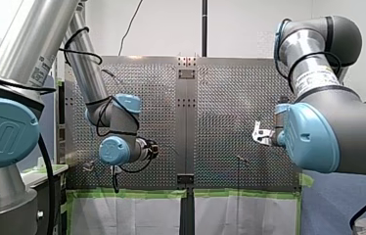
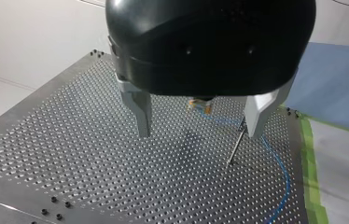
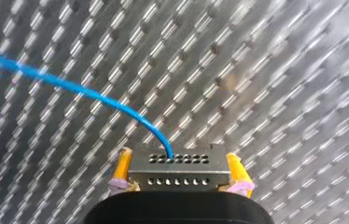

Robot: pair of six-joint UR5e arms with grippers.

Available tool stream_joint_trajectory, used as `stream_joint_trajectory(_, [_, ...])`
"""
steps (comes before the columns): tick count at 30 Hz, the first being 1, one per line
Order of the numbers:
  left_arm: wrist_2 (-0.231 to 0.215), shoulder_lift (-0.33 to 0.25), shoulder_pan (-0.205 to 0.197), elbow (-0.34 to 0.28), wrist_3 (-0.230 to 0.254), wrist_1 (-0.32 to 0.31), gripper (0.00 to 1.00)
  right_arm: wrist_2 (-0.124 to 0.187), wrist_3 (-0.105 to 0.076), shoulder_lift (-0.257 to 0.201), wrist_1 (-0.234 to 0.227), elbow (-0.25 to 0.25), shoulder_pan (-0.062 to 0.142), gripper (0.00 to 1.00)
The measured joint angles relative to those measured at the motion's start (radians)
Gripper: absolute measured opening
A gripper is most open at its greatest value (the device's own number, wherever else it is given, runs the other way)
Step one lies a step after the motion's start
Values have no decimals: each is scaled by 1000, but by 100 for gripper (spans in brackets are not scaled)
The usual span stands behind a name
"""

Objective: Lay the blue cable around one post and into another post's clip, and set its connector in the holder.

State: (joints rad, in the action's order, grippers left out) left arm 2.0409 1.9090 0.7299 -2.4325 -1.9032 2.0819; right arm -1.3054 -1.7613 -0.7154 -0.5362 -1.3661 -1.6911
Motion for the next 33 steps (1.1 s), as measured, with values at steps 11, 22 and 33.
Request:
stream_joint_trajectory(11, [0,0,0,-1,7,10,100,-54,-7,-106,36,-12,-57,0])
stream_joint_trajectory(22, [0,0,0,-1,10,14,100,-90,-5,-199,45,-83,-75,0])
stream_joint_trajectory(33, [0,0,0,-1,12,14,100,-121,-34,-306,40,-174,-72,0])
